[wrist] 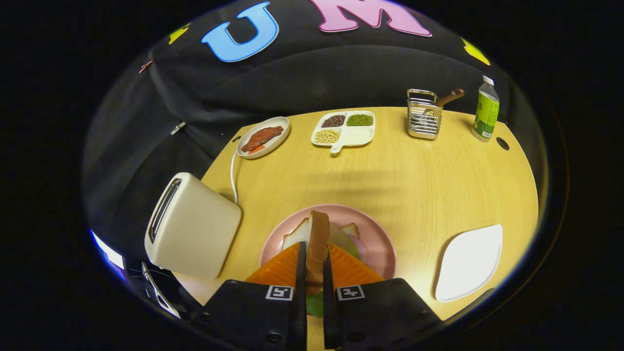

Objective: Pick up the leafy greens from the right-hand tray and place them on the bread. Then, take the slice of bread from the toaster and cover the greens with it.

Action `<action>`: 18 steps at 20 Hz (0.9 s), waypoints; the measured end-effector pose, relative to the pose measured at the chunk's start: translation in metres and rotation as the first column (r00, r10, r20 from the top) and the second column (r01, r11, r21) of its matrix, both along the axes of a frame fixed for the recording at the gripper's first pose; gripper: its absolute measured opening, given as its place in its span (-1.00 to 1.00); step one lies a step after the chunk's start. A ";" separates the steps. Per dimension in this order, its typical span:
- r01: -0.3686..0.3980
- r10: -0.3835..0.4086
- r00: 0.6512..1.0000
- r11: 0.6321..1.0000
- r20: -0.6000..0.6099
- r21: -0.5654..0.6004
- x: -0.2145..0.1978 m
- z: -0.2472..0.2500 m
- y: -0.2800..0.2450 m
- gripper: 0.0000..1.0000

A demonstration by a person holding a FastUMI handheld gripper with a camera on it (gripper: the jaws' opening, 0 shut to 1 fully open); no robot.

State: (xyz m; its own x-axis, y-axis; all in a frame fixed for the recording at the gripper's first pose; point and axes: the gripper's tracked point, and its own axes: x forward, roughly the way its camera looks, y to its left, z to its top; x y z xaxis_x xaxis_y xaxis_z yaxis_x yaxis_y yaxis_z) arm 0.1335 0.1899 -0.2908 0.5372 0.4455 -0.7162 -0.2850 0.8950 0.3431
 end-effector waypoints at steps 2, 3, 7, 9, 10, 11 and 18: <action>0.017 -0.017 1.000 1.000 -0.008 -0.007 -0.003 -0.006 -0.007 -0.48; 0.024 -0.024 1.000 1.000 -0.007 -0.012 -0.002 -0.009 -0.011 -0.39; 0.042 -0.042 0.999 0.997 -0.003 -0.063 0.004 -0.022 -0.027 0.01; 0.050 -0.049 0.999 0.995 0.020 -0.091 0.008 -0.023 -0.037 0.18; 0.057 -0.054 0.998 0.994 0.034 -0.098 0.008 -0.021 -0.041 0.25; 0.068 -0.062 0.997 0.991 0.050 -0.114 0.009 -0.017 -0.047 0.31; 0.109 -0.078 0.977 0.982 0.199 -0.153 -0.011 0.030 -0.066 1.00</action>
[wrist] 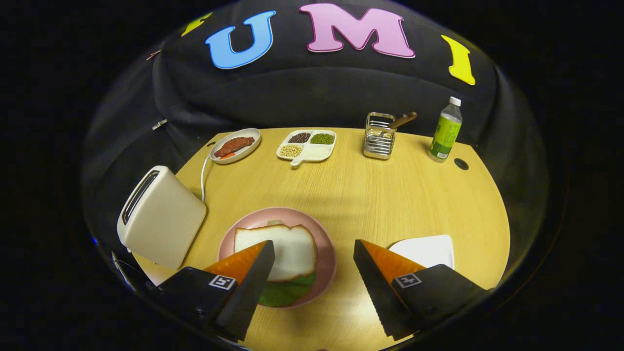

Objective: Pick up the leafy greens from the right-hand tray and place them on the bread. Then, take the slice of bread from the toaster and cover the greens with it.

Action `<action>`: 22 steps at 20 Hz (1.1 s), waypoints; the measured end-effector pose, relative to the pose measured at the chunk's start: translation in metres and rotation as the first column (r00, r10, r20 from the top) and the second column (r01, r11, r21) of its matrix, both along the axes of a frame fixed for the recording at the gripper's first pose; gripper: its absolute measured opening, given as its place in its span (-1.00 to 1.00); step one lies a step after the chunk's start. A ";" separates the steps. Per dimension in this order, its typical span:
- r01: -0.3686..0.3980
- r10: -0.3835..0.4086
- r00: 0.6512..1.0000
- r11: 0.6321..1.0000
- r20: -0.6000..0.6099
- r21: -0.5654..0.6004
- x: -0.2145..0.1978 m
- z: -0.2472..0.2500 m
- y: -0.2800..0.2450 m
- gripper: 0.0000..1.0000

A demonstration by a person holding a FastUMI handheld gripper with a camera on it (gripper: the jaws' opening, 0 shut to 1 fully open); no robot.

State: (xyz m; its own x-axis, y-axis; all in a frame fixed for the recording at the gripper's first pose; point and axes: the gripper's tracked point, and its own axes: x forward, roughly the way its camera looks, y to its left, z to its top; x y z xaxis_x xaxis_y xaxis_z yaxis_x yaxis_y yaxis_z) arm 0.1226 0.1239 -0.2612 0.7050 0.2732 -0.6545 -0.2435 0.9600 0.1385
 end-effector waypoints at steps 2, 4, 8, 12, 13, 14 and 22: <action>0.015 -0.014 0.999 1.000 0.043 -0.010 -0.006 0.020 -0.006 0.99; 0.020 -0.018 0.994 1.000 0.108 -0.018 -0.012 0.045 -0.010 0.99; 0.024 -0.020 0.971 1.000 0.238 -0.014 -0.026 0.102 -0.017 0.98; 0.050 -0.044 0.934 0.999 0.355 -0.009 -0.039 0.153 -0.028 0.98; 0.064 -0.060 0.922 0.998 0.383 0.002 -0.043 0.166 -0.032 0.98; 0.078 -0.078 0.909 0.997 0.409 0.018 -0.047 0.179 -0.035 0.98; 0.168 -0.187 0.791 0.982 0.583 0.086 -0.077 0.262 -0.065 0.97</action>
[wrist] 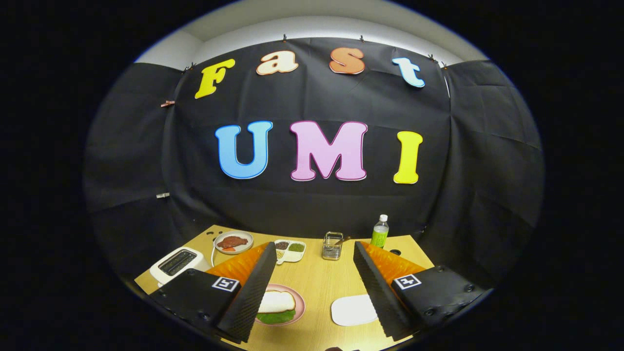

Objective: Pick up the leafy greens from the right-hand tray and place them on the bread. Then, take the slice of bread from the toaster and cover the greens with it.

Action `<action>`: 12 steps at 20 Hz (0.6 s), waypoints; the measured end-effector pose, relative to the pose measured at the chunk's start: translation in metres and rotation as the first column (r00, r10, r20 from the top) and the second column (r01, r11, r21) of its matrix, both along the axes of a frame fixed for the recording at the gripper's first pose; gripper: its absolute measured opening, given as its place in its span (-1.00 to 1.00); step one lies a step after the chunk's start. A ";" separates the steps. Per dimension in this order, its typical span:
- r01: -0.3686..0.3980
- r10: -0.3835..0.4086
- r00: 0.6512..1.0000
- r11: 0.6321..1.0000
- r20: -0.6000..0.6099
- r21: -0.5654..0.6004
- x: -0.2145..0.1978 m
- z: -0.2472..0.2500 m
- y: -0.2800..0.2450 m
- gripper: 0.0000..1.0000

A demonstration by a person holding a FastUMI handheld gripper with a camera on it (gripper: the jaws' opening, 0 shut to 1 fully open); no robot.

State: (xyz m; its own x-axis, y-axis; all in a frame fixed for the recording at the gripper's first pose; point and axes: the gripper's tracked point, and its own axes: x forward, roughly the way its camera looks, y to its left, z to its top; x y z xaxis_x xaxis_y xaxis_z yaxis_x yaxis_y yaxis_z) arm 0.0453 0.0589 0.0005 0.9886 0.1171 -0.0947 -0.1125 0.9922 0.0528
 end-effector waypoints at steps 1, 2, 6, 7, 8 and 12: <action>0.003 -0.003 0.999 1.000 0.032 0.016 -0.002 0.010 0.000 0.97; 0.005 -0.007 0.997 1.000 0.071 0.024 -0.001 0.021 -0.001 0.97; 0.030 -0.031 0.996 0.999 0.084 0.012 0.000 0.026 -0.005 0.97; 0.034 -0.036 0.996 0.999 0.081 0.015 0.000 0.028 -0.005 0.97; 0.044 -0.045 0.995 0.999 0.086 0.016 0.000 0.030 -0.008 0.97; 0.069 -0.070 0.995 0.997 0.075 0.019 -0.001 0.025 -0.013 0.97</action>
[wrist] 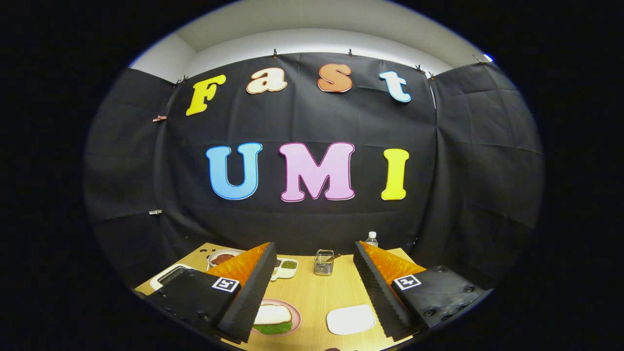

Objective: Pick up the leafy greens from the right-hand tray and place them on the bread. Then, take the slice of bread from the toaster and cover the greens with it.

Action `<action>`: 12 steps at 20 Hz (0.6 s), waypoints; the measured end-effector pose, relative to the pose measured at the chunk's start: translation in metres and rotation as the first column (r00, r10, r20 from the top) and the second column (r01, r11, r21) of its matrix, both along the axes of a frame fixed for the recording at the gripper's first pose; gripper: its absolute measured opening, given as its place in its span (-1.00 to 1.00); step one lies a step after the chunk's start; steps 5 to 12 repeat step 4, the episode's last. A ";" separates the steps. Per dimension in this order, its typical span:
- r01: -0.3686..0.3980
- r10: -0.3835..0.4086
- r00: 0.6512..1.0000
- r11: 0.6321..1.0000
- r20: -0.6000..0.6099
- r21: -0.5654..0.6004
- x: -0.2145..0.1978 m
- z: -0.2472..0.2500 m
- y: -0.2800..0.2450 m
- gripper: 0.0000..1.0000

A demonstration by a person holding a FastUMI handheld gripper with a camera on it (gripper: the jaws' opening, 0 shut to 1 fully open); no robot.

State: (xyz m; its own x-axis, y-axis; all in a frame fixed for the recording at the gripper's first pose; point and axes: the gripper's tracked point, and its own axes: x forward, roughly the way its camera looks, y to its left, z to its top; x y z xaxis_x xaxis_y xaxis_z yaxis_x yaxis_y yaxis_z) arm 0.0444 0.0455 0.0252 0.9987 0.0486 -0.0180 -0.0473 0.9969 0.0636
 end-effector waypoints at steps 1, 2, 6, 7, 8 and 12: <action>0.004 -0.004 1.000 1.000 -0.005 0.000 0.000 -0.002 -0.002 0.97; 0.010 -0.010 1.000 1.000 -0.011 -0.002 0.001 -0.004 -0.004 0.97; 0.014 -0.014 1.000 1.000 -0.023 -0.001 0.000 -0.008 -0.005 0.97; 0.014 -0.014 1.000 1.000 -0.023 -0.001 0.000 -0.008 -0.005 0.97; 0.014 -0.014 1.000 1.000 -0.023 -0.001 0.000 -0.008 -0.005 0.97; 0.014 -0.014 1.000 1.000 -0.023 -0.001 0.000 -0.008 -0.005 0.97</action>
